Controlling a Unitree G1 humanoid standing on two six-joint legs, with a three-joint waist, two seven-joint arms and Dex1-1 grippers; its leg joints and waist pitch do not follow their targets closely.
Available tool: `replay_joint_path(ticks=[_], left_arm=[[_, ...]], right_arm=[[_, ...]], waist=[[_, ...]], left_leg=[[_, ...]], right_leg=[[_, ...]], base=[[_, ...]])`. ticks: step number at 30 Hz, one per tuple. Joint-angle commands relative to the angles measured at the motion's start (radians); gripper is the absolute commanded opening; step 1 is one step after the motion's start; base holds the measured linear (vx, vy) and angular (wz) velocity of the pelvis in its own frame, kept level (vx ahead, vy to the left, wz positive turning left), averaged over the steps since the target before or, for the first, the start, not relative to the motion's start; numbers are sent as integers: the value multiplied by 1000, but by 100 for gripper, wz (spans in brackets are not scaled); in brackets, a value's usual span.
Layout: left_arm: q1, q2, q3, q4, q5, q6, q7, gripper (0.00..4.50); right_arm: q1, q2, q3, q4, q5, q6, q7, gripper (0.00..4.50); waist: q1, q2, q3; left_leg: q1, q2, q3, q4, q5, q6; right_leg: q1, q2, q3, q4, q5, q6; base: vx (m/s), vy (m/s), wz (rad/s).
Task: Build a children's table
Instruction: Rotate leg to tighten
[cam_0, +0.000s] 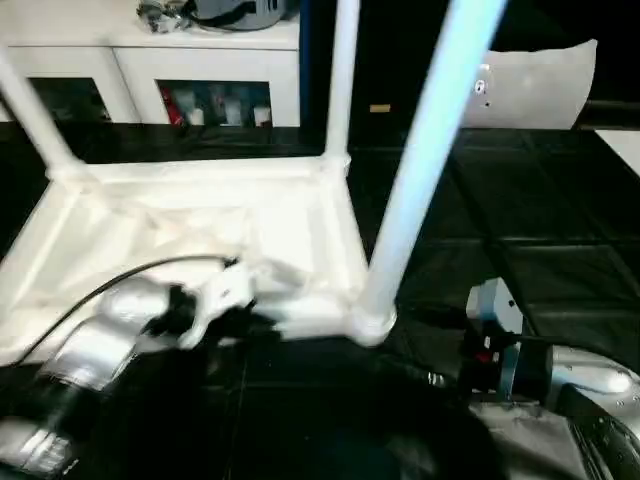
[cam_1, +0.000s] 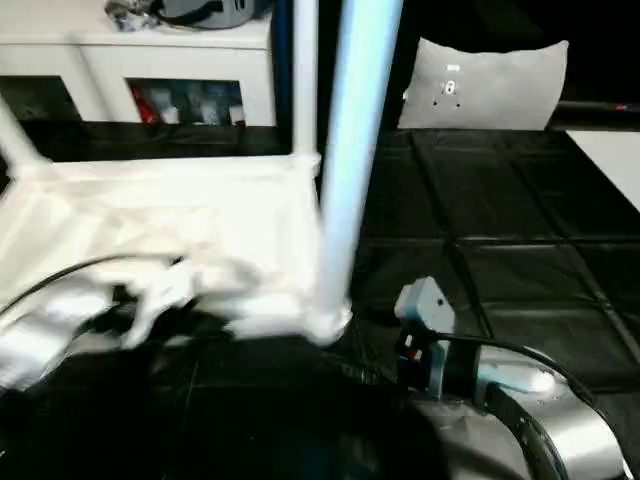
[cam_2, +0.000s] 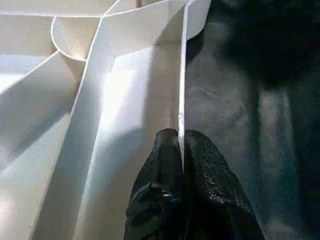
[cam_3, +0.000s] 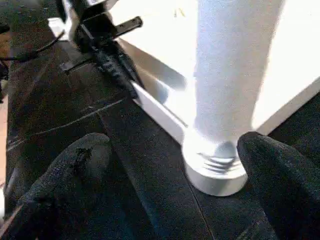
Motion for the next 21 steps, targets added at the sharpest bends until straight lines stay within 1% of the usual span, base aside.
replay_joint_path(ticks=[1, 2, 3, 4, 5, 6, 8, 10, 11, 12, 14, 15, 16, 17, 18, 19, 20, 21], left_arm=[[23, -12, 13, -44, 19, 60, 73, 4], [22, -23, 15, -48, 21, 64, 92, 4], [21, -47, 28, -65, -3, 78, 117, 4], [21, -49, 29, -71, -7, 75, 118, 4], [22, -51, 31, -79, -13, 71, 118, 29], [20, -53, 37, -95, -25, 73, 117, 29], [20, -42, 35, -118, -25, 91, 107, 59], [21, -33, 32, -142, -20, 120, 106, 68], [22, -28, 31, -155, -16, 136, 108, 68], [17, -20, 26, -178, 3, 163, 122, 89], [12, -24, 23, -192, 15, 177, 137, 107], [10, -38, 17, -218, 4, 208, 152, 111], [10, -38, 17, -218, 4, 208, 152, 117], [7, -54, 10, -240, -10, 237, 162, 117], [1, -77, -1, -256, -19, 273, 176, 139], [1, -86, -6, -262, -21, 286, 181, 139], [-11, -122, -20, -247, -9, 289, 209, 147], [-17, -144, -29, -238, 1, 290, 228, 152]], right_arm=[[-2, -1, 9, 0, -3, -5, 5, 450], [-1, -1, 11, -1, -3, -5, 4, 450], [4, -2, 9, -5, -3, -4, 4, 450], [6, -3, 8, -6, -3, -3, 4, 450], [8, -4, 7, -8, -2, -2, 3, 450], [17, -8, 3, -16, 1, 1, 0, 450], [26, -12, -2, -24, 3, 4, -3, 450], [34, -16, -6, -32, 5, 5, -4, 450], [37, -19, -8, -35, 6, 5, -5, 450], [41, -18, -10, -45, 8, 10, -14, 450], [44, -15, -10, -50, 8, 11, -21, 450], [50, -11, -10, -55, 7, 9, -28, 450], [50, -11, -10, -55, 7, 9, -28, 450], [56, -8, -12, -60, 7, 9, -36, 450], [58, -5, -13, -61, 5, 10, -43, 450], [59, -4, -14, -63, 5, 9, -46, 450], [55, 0, -13, -59, -1, 10, -54, 450], [53, 2, -12, -58, -4, 11, -61, 450]], waist=[[11, -1, -47], [12, 2, -44], [14, -1, -43], [16, -2, -42], [18, -2, -43], [18, -1, -43], [19, -4, -45], [20, -6, -46], [21, -6, -45], [22, -3, -46], [24, -2, -46], [26, 0, -46], [25, -1, -46], [26, 0, -46], [28, 2, -46], [28, 0, -45], [29, 3, -46], [30, 1, -46]], left_leg=[[11, 65, -22, -73, -139, 72], [13, 65, -21, -74, -163, 59], [16, 65, -20, -75, -181, 47], [14, 63, -21, -75, -184, 42], [14, 63, -22, -76, -190, 34], [12, 62, -23, -76, -194, 29], [13, 61, -22, -74, -186, 28], [13, 62, -22, -73, -170, 32], [12, 60, -22, -71, -160, 37], [13, 60, -22, -71, -156, 37], [14, 60, -22, -70, -156, 37], [14, 59, -22, -70, -157, 37], [13, 59, -21, -70, -160, 34], [14, 60, -22, -70, -164, 30], [15, 61, -22, -70, -166, 27], [15, 61, -21, -70, -169, 26], [14, 61, -22, -70, -172, 24], [15, 61, -22, -68, -171, 23]], right_leg=[[43, -89, 47, -61, -52, -249], [41, -89, 48, -67, -90, -244], [41, -89, 50, -71, -130, -237], [42, -89, 50, -72, -146, -231], [42, -89, 51, -73, -164, -221], [42, -89, 52, -74, -171, -212], [42, -89, 53, -73, -154, -208], [43, -88, 53, -70, -133, -210], [43, -87, 52, -69, -125, -211], [42, -85, 52, -68, -119, -209], [42, -85, 52, -68, -121, -209], [41, -85, 51, -69, -124, -209], [42, -85, 52, -68, -124, -209], [42, -85, 52, -69, -128, -211], [42, -86, 51, -69, -124, -216], [41, -85, 52, -71, -127, -216], [42, -86, 52, -70, -131, -216], [42, -85, 52, -71, -123, -216]], base=[[0, 0, 0], [0, 0, 0], [0, 0, 0], [0, 0, 0], [0, 0, 0], [0, 0, 0], [0, 0, 0], [0, 0, 0], [0, 0, 0], [0, 0, 0], [0, 0, 0], [0, 0, 0], [0, 0, 0], [0, 0, 0], [0, 0, 0], [0, 0, 0], [0, 0, 0], [0, 0, 0]])
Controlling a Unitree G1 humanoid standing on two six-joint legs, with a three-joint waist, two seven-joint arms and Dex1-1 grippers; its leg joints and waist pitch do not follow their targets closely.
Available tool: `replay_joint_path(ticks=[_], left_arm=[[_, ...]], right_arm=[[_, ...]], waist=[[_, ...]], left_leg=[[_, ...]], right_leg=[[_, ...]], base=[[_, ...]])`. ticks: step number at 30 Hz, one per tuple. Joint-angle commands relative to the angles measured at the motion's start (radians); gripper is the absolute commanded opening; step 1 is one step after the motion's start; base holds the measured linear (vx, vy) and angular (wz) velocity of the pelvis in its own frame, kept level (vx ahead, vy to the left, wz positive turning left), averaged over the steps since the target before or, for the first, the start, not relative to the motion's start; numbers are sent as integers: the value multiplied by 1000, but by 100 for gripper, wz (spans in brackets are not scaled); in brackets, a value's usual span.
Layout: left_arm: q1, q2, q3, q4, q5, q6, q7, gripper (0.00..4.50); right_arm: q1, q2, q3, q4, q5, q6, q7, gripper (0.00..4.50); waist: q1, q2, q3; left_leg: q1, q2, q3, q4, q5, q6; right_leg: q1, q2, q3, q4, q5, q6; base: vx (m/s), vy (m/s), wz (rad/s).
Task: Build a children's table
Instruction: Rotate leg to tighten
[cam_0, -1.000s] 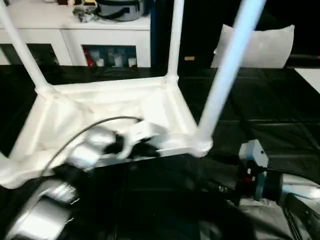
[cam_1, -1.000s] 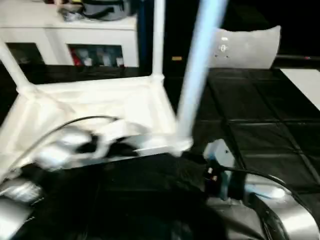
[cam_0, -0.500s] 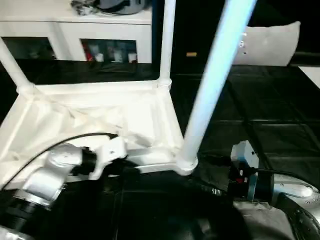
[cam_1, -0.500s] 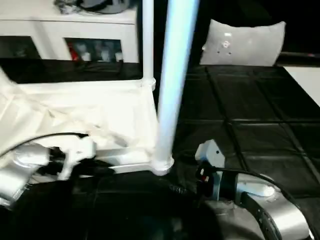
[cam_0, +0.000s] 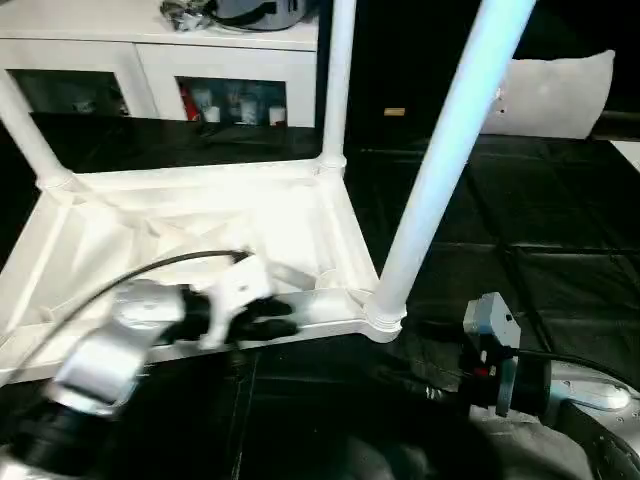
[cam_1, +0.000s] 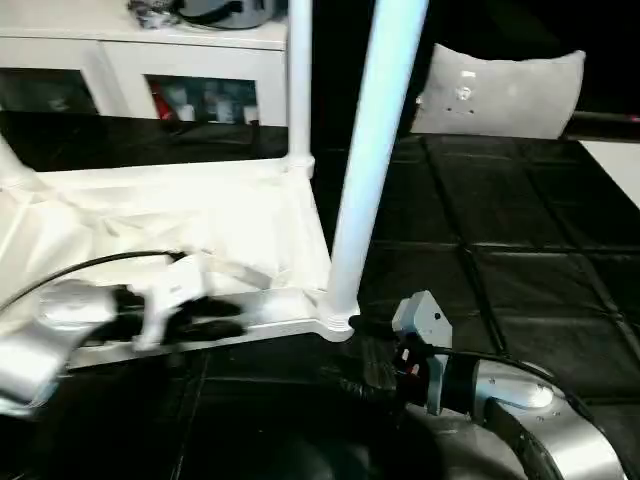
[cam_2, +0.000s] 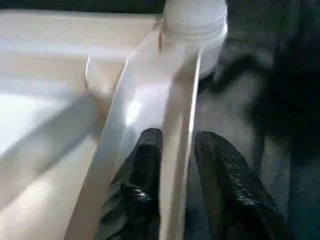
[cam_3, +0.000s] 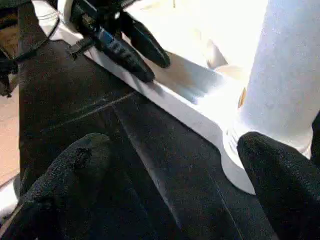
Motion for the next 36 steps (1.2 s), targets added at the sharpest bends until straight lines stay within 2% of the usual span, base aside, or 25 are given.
replay_joint_path(ticks=[1, 2, 4, 6, 9, 10, 14, 15, 16, 18, 20, 21, 22, 24, 26, 28, 30, 31, 32, 33, 36], left_arm=[[-24, -30, -30, 11, 9, 6, 37, 160], [-31, -48, -38, 21, 14, 3, 47, 160], [-46, -70, -50, 45, 31, 5, 69, 190], [-67, -94, -56, 82, 47, -1, 97, 195], [-77, -111, -61, 101, 38, 15, 93, 195], [-84, -109, -71, 117, 40, 9, 82, 195], [-125, -100, -105, 222, 52, -53, 30, 195], [-129, -96, -112, 233, 47, -50, 8, 167], [-128, -90, -117, 233, 42, -51, -10, 167], [-122, -84, -119, 221, 27, -34, -34, 156], [-117, -79, -120, 213, 26, -20, -40, 147], [-121, -76, -125, 228, 43, -37, -30, 122], [-124, -75, -126, 236, 51, -46, -25, 117], [-136, -79, -127, 272, 61, -67, -14, 112], [-145, -78, -130, 295, 68, -84, -16, 78], [-150, -79, -129, 306, 66, -88, -25, 73], [-152, -81, -128, 311, 61, -90, -39, 70], [-153, -80, -132, 312, 61, -90, -47, 53], [-153, -80, -132, 312, 61, -90, -47, 53], [-154, -78, -140, 317, 65, -94, -56, 31], [-156, -69, -154, 330, 78, -115, -60, 23]], right_arm=[[-5, 1, -16, -23, -5, 8, -15, 450], [-3, 1, -15, -26, -4, 9, -17, 450], [7, -1, -13, -34, -5, 8, -19, 450], [10, -7, -10, -29, -15, 2, -22, 450], [11, -12, -12, -18, -19, -6, -22, 450], [11, -14, -12, -15, -21, -9, -22, 450], [8, -21, -21, -10, -23, -8, -23, 450], [9, -23, -22, -11, -21, -8, -24, 450], [11, -24, -22, -11, -22, -9, -25, 450], [16, -26, -19, -11, -27, -14, -26, 450], [20, -25, -18, -2, -35, -25, -25, 450], [21, -22, -17, 7, -40, -34, -23, 450], [21, -22, -17, 11, -42, -37, -22, 450], [21, -19, -16, 25, -46, -48, -19, 450], [21, -19, -13, 42, -50, -62, -12, 450], [21, -18, -12, 58, -55, -75, -9, 450], [22, -17, -9, 73, -60, -89, -5, 450], [22, -17, -9, 76, -61, -94, -3, 450], [22, -17, -9, 76, -61, -94, -3, 450], [22, -16, -9, 82, -64, -105, -1, 450], [16, -11, -7, 89, -67, -118, -2, 450]], waist=[[2, 4, -49], [3, 2, -50], [4, -1, -51], [1, 0, -51], [-2, 1, -53], [-2, 4, -53], [-1, 5, -55], [-1, 5, -55], [-2, 5, -55], [-3, 11, -55], [-3, 12, -55], [-3, 9, -55], [-3, 10, -55], [-4, 9, -55], [-3, 11, -54], [-4, 11, -54], [-4, 15, -54], [-5, 15, -54], [-4, 14, -55], [-4, 15, -56], [-4, 16, -57]], left_leg=[[9, 60, -24, -75, -165, 30], [7, 59, -23, -73, -163, 33], [7, 57, -24, -72, -159, 38], [5, 55, -24, -70, -153, 41], [5, 56, -25, -69, -146, 46], [5, 57, -26, -69, -144, 46], [8, 55, -25, -67, -145, 52], [7, 56, -25, -68, -146, 51], [7, 56, -25, -68, -147, 50], [8, 59, -27, -70, -154, 44], [9, 60, -27, -70, -156, 43], [8, 59, -26, -69, -155, 45], [7, 58, -25, -69, -155, 45], [7, 56, -25, -67, -161, 48], [7, 57, -25, -68, -167, 49], [7, 56, -25, -68, -169, 51], [7, 56, -25, -68, -180, 49], [7, 55, -24, -68, -183, 48], [7, 55, -25, -68, -182, 47], [6, 56, -26, -69, -180, 49], [5, 56, -26, -69, -170, 53]], right_leg=[[41, -83, 50, -74, -123, -214], [43, -84, 51, -75, -124, -207], [43, -83, 50, -76, -131, -197], [44, -82, 49, -78, -139, -186], [43, -83, 48, -79, -136, -187], [43, -83, 48, -77, -131, -190], [43, -80, 48, -77, -111, -193], [43, -81, 48, -76, -108, -196], [43, -82, 48, -75, -104, -199], [43, -83, 48, -73, -98, -206], [44, -84, 48, -72, -85, -217], [45, -84, 48, -73, -81, -222], [45, -84, 48, -73, -83, -222], [46, -84, 48, -75, -102, -219], [45, -85, 48, -78, -122, -214], [45, -84, 48, -79, -137, -206], [43, -84, 48, -83, -176, -199], [43, -84, 47, -84, -183, -196], [43, -85, 47, -84, -189, -192], [43, -84, 47, -83, -189, -190], [42, -83, 47, -82, -165, -192]], base=[[0, 0, 0], [0, 0, 0], [0, 0, 0], [0, 0, 0], [0, 0, 0], [0, 0, 0], [0, 0, 0], [0, 0, 0], [0, 0, 0], [0, 0, 0], [0, 0, 0], [0, 0, 0], [0, 0, 0], [0, 0, 0], [0, 0, 0], [0, 0, 0], [0, 0, 0], [0, 0, 0], [0, 0, 0], [0, 0, 0], [0, 0, 0]])
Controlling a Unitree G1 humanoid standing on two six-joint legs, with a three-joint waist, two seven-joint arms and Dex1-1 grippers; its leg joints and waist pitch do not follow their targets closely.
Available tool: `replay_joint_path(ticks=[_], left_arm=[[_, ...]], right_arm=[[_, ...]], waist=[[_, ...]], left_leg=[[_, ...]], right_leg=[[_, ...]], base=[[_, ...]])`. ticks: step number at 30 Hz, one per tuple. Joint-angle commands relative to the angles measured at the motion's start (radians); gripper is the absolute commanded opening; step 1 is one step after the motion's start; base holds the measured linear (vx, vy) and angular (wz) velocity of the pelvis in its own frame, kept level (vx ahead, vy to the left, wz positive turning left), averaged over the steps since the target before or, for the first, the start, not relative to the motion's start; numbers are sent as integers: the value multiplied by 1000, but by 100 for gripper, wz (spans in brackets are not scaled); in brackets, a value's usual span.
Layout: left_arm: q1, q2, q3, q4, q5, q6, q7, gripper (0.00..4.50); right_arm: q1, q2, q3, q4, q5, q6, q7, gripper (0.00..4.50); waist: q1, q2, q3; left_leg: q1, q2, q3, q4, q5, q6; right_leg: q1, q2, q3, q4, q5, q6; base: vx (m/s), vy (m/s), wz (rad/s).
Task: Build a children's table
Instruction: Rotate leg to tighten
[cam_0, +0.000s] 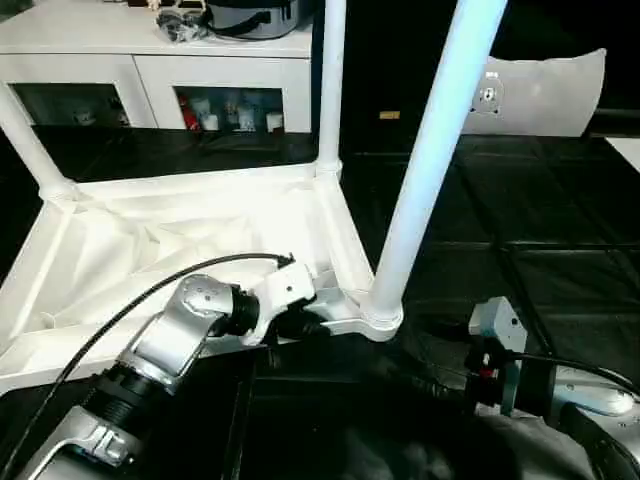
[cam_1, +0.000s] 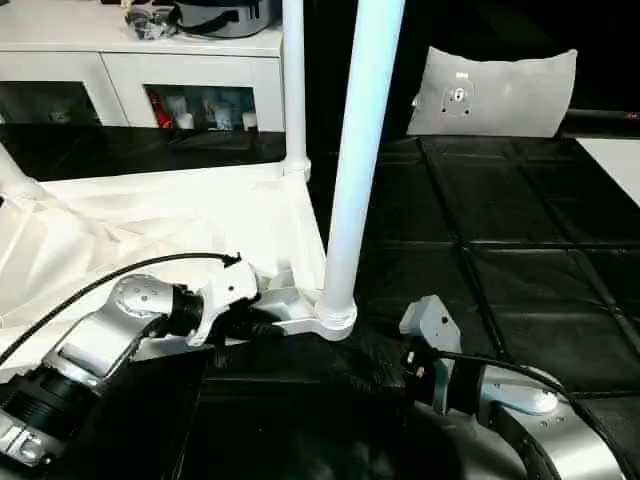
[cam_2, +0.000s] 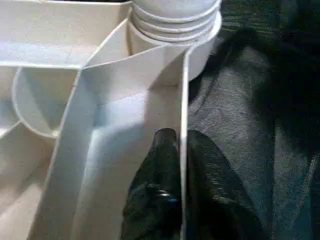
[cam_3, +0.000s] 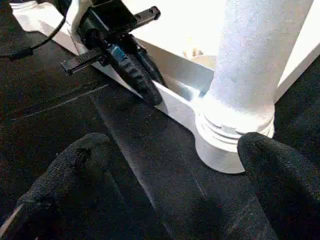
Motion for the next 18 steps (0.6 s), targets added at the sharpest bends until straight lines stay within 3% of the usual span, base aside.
replay_joint_path(ticks=[1, 5, 6, 10, 11, 14, 18], left_arm=[[-9, 18, -23, 26, 27, -19, -5, 11], [-5, 39, -31, 35, 43, -70, -22, 11], [7, 45, -15, 20, 22, -92, -44, 11], [61, 97, 20, -76, -63, -93, -144, 11], [73, 107, 22, -95, -77, -95, -163, 11], [90, 123, 20, -119, -98, -100, -190, 3], [92, 145, 3, -110, -88, -131, -210, 0]], right_arm=[[-5, 4, -7, 14, -9, -20, 1, 450], [-33, 14, -14, 15, -1, -24, -9, 450], [-56, 21, -19, 21, 6, -24, -12, 450], [-133, 23, -18, 65, 30, -10, 27, 450], [-149, 21, -10, 78, 42, -10, 59, 450], [-192, 26, 8, 118, 64, -19, 123, 431], [-258, 40, 35, 177, 65, -25, 175, 402]], waist=[[2, -5, -46], [0, -9, -46], [-1, -14, -46], [-4, -12, -47], [-8, -17, -48], [-2, -9, -49], [8, -8, -48]], left_leg=[[6, 56, -25, -72, -170, 53], [5, 57, -25, -72, -164, 60], [4, 55, -24, -71, -161, 63], [3, 56, -24, -72, -143, 62], [2, 57, -25, -73, -136, 68], [8, 58, -22, -69, -129, 80], [9, 59, -20, -70, -130, 77]], right_leg=[[42, -83, 47, -82, -162, -194], [42, -84, 46, -79, -148, -199], [43, -84, 46, -79, -150, -199], [43, -86, 46, -76, -156, -200], [44, -87, 45, -73, -140, -209], [39, -84, 45, -67, -103, -230], [37, -84, 45, -67, -97, -238]], base=[[0, 0, 0], [0, 0, 0], [0, 0, 0], [0, 0, 0], [0, 0, 0], [0, 0, 0], [0, 0, 0]])
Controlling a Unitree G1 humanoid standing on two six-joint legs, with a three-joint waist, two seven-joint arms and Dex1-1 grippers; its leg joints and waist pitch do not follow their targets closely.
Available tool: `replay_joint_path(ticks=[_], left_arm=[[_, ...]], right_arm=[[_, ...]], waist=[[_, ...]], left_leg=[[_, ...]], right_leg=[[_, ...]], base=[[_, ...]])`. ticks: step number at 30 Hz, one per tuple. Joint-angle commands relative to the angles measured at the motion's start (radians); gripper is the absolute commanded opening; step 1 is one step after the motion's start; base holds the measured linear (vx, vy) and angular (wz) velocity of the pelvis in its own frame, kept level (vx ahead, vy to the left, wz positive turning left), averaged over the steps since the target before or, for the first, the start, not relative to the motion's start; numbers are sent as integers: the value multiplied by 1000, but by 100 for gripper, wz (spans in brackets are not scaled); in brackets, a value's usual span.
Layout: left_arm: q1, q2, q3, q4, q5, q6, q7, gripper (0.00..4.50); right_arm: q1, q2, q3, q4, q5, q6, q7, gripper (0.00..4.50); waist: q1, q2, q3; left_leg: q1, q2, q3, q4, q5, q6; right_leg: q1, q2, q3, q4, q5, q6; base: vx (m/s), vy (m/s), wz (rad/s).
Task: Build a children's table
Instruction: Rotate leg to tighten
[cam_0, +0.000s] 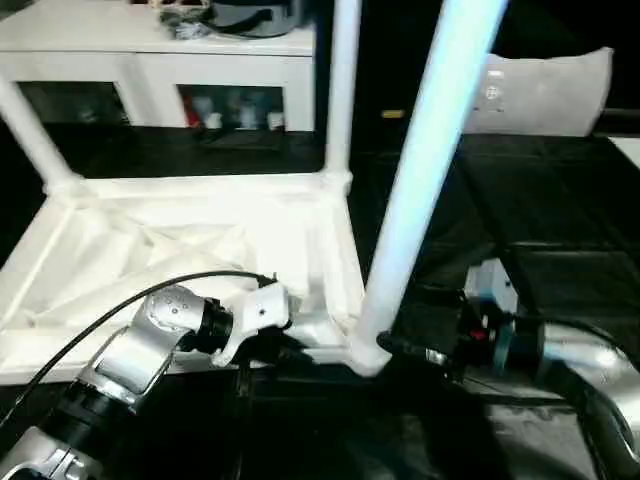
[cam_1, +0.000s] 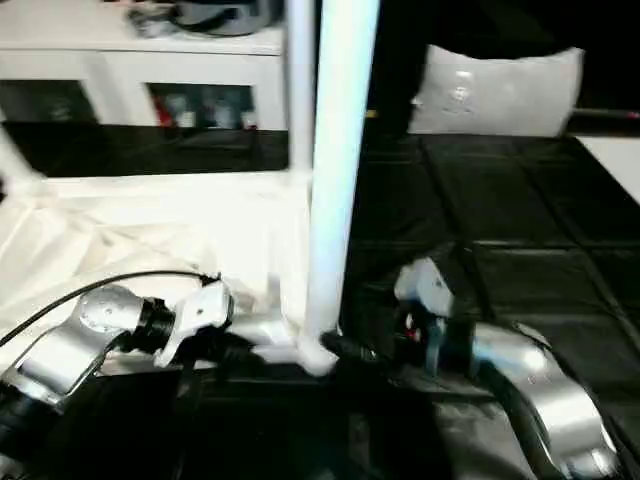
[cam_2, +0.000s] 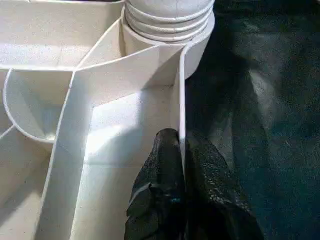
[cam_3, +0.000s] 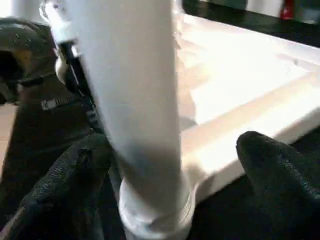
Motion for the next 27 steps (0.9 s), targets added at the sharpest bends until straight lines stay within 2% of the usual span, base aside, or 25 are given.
replay_joint_path(ticks=[1, 4, 6, 9, 10, 11, 14, 17, 19, 23, 26, 27], left_arm=[[-2, 14, -12, -20, -29, -22, -39, 0], [-6, 13, -10, -21, -25, -24, -40, 0], [-19, 9, -2, -15, -19, -34, -40, 0], [-23, 10, -3, -10, -14, -38, -47, 0], [-25, 12, -5, -7, -11, -51, -50, 0], [-25, 13, -7, -6, -11, -55, -51, 0], [-29, 14, -7, -1, -5, -70, -48, 0], [-31, 15, -6, 7, 1, -78, -49, 0], [-33, 16, -7, 14, 8, -85, -50, 0], [-33, 15, -5, 17, 9, -87, -46, 0], [-31, 15, -6, 19, 11, -86, -39, 0], [-30, 15, -6, 20, 12, -84, -36, 0]], right_arm=[[-42, 3, 21, 41, 4, -9, 47, 388], [-63, -2, 41, 65, -5, -16, 80, 370], [-98, -13, 78, 110, -20, -30, 146, 357], [-113, -16, 90, 140, -34, -46, 172, 332], [-136, -18, 104, 185, -61, -78, 193, 326], [-143, -19, 108, 200, -70, -88, 199, 326], [-164, -15, 119, 239, -90, -113, 216, 287], [-184, -12, 135, 273, -107, -135, 237, 279], [-197, -7, 143, 299, -119, -152, 251, 252], [-217, 6, 156, 341, -141, -179, 265, 225], [-225, 14, 167, 356, -145, -184, 272, 205], [-226, 16, 169, 358, -145, -183, 274, 199]], waist=[[1, -8, -48], [3, -9, -48], [7, -5, -51], [9, -7, -51], [13, -3, -52], [11, -7, -53], [19, -6, -53], [20, -9, -54], [21, -9, -52], [20, -9, -50], [20, -4, -50], [20, -6, -50]], left_leg=[[10, 58, -20, -71, -144, 68], [11, 58, -20, -71, -142, 58], [11, 58, -20, -70, -135, 57], [11, 58, -19, -69, -134, 55], [11, 59, -20, -68, -129, 56], [10, 57, -19, -68, -120, 57], [11, 58, -18, -67, -119, 62], [10, 58, -18, -67, -114, 64], [10, 58, -18, -66, -128, 61], [12, 58, -19, -69, -157, 48], [11, 58, -19, -69, -162, 44], [11, 58, -19, -69, -165, 43]], right_leg=[[40, -84, 45, -68, -113, -237], [41, -85, 46, -69, -123, -233], [41, -85, 45, -65, -104, -236], [42, -85, 46, -65, -96, -241], [42, -86, 46, -64, -88, -241], [42, -84, 45, -61, -70, -247], [42, -85, 46, -62, -67, -249], [42, -84, 45, -58, -56, -252], [42, -86, 45, -61, -84, -252], [39, -85, 46, -66, -138, -243], [39, -84, 47, -66, -141, -240], [39, -84, 47, -67, -142, -240]], base=[[0, 0, 0], [0, 0, 0], [0, 0, 0], [0, 0, 0], [0, 0, 0], [0, 0, 0], [0, 0, 0], [0, 0, 0], [0, 0, 0], [0, 0, 0], [0, 0, 0], [0, 0, 0]])
